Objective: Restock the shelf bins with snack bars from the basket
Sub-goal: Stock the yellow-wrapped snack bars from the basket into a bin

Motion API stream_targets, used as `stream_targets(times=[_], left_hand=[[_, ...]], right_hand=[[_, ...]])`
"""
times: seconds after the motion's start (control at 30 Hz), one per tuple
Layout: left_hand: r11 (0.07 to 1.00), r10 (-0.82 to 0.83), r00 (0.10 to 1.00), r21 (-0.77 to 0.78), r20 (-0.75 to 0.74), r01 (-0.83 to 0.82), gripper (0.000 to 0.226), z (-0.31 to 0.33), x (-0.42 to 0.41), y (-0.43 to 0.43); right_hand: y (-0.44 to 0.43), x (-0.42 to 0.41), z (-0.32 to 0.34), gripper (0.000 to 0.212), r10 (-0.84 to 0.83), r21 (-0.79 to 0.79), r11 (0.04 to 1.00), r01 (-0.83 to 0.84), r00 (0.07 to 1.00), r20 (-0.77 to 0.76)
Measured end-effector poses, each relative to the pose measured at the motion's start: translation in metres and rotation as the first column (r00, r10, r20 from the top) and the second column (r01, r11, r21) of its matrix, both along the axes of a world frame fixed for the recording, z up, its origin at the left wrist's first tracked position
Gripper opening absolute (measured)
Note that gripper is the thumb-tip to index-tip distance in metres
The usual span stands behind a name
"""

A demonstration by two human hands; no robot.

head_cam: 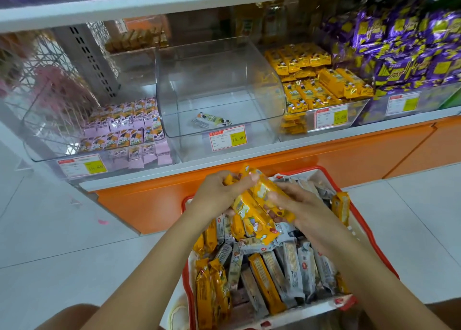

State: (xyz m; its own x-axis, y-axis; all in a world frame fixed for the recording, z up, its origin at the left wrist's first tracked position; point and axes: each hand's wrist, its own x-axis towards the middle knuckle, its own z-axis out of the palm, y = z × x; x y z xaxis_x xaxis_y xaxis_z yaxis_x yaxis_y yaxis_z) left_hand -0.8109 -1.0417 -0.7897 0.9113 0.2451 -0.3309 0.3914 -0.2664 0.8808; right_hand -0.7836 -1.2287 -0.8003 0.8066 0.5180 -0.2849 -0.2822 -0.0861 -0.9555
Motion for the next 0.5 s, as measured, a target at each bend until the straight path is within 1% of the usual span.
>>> stream_targets(times=[0.07, 0.1, 0.13, 0.2, 0.23, 0.27, 0.33, 0.37, 0.43, 0.47, 0.5], left_hand=[[0.999, -0.010, 0.999, 0.053, 0.031, 0.008, 0.073, 0.006, 0.003, -0.002], [0.997, -0.013, 0.999, 0.073, 0.035, 0.011, 0.078, 0.009, 0.004, -0.003], [0.996, -0.014, 0.999, 0.085, 0.040, 0.011, 0.073, 0.011, 0.005, -0.005], [0.997, -0.011, 0.998, 0.076, 0.070, 0.006, 0.043, 0.013, 0.010, -0.006], [0.999, -0.014, 0.996, 0.038, 0.086, 0.011, 0.030, 0.014, 0.012, -0.007], [0.999, -0.028, 0.996, -0.013, 0.087, 0.029, 0.025, 0.015, 0.015, -0.007], [0.990, -0.062, 0.997, -0.125, 0.050, 0.068, 0.031, 0.020, 0.018, -0.008], [0.980, -0.076, 0.997, -0.181, 0.033, 0.081, 0.029, 0.023, 0.020, -0.009], [0.959, -0.094, 0.995, -0.266, 0.033, 0.099, 0.020, 0.029, 0.025, -0.011], [0.951, -0.095, 0.995, -0.292, 0.043, 0.103, 0.019, 0.032, 0.027, -0.012], [0.946, -0.092, 0.995, -0.309, 0.051, 0.103, 0.020, 0.035, 0.029, -0.014]], right_hand=[[-0.001, 0.001, -0.002, 0.040, -0.018, 0.043, 0.999, 0.019, 1.000, -0.020], [0.000, 0.001, -0.002, 0.039, -0.002, 0.038, 0.999, 0.003, 1.000, -0.025], [0.000, 0.001, -0.001, 0.034, 0.015, 0.023, 1.000, -0.014, 1.000, -0.018], [0.001, 0.002, 0.000, 0.018, 0.022, -0.019, 1.000, -0.021, 0.999, 0.036], [0.001, 0.003, 0.003, 0.019, 0.020, -0.041, 0.999, -0.016, 0.996, 0.091], [0.001, 0.003, 0.004, 0.023, 0.023, -0.072, 0.997, -0.011, 0.986, 0.167], [-0.003, 0.007, 0.006, 0.035, 0.049, -0.134, 0.991, -0.008, 0.951, 0.307], [-0.005, 0.008, 0.009, 0.040, 0.080, -0.156, 0.987, -0.025, 0.930, 0.359], [-0.008, 0.010, 0.014, 0.049, 0.167, -0.249, 0.967, -0.057, 0.878, 0.449], [-0.009, 0.012, 0.015, 0.057, 0.195, -0.326, 0.945, -0.019, 0.833, 0.517], [-0.009, 0.014, 0.016, 0.067, 0.209, -0.405, 0.911, 0.074, 0.765, 0.610]])
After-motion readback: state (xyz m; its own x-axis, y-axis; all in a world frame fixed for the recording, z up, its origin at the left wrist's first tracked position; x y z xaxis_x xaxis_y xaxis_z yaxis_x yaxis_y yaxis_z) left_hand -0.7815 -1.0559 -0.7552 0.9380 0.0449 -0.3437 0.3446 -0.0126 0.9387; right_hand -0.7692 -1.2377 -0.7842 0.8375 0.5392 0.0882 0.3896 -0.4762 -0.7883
